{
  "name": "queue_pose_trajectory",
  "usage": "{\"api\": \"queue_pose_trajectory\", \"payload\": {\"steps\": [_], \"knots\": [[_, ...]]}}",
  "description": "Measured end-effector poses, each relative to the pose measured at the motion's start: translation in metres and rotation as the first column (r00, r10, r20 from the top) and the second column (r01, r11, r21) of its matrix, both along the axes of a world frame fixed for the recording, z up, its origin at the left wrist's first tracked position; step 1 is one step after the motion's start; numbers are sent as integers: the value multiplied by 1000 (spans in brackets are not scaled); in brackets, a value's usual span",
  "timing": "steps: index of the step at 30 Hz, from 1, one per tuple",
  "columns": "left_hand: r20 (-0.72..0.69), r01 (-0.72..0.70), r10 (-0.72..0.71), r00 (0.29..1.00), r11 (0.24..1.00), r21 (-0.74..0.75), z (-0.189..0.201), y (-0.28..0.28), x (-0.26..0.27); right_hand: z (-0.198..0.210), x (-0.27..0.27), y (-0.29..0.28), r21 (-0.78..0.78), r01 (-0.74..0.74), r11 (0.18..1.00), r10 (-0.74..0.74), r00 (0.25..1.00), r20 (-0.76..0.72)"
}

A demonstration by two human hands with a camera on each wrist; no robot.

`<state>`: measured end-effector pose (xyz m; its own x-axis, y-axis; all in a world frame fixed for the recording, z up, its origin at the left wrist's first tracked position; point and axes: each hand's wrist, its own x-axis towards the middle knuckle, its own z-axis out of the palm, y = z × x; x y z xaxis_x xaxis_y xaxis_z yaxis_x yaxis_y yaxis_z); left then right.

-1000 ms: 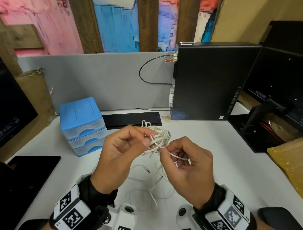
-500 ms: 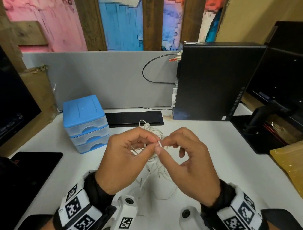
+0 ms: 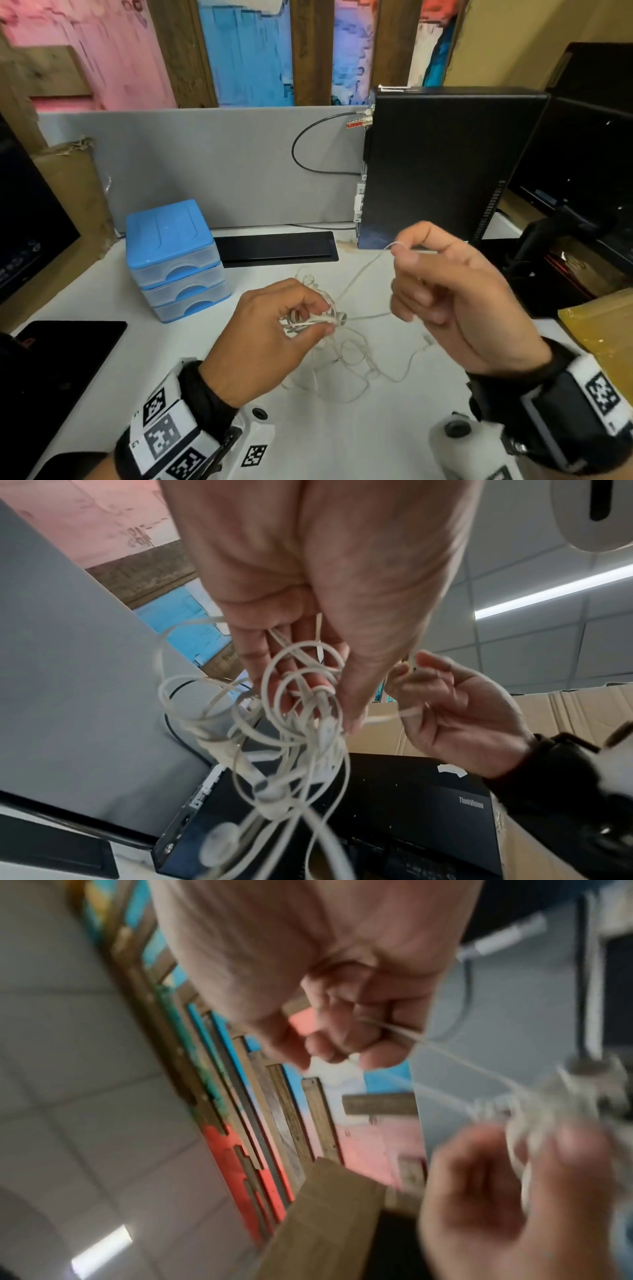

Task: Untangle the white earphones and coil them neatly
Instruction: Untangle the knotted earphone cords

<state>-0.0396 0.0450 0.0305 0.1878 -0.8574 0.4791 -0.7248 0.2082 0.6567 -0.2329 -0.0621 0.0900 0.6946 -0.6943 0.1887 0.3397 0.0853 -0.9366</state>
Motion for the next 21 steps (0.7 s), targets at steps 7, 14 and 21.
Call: {"api": "queue_pose_trajectory", "payload": {"steps": [7, 14, 21], "knots": [[-20, 85, -85, 996, 996, 7, 6, 4, -8, -22, 4, -6, -692, -112, 713, -331, 816, -473], [-60, 95, -93, 994, 995, 35, 7, 4, -5, -27, 3, -8, -745, -272, 609, -309, 784, -538], [-52, 159, -151, 987, 958, 239, 2, 3, 4, -1, -4, -22, -274, 297, 915, -293, 954, 55]]}}
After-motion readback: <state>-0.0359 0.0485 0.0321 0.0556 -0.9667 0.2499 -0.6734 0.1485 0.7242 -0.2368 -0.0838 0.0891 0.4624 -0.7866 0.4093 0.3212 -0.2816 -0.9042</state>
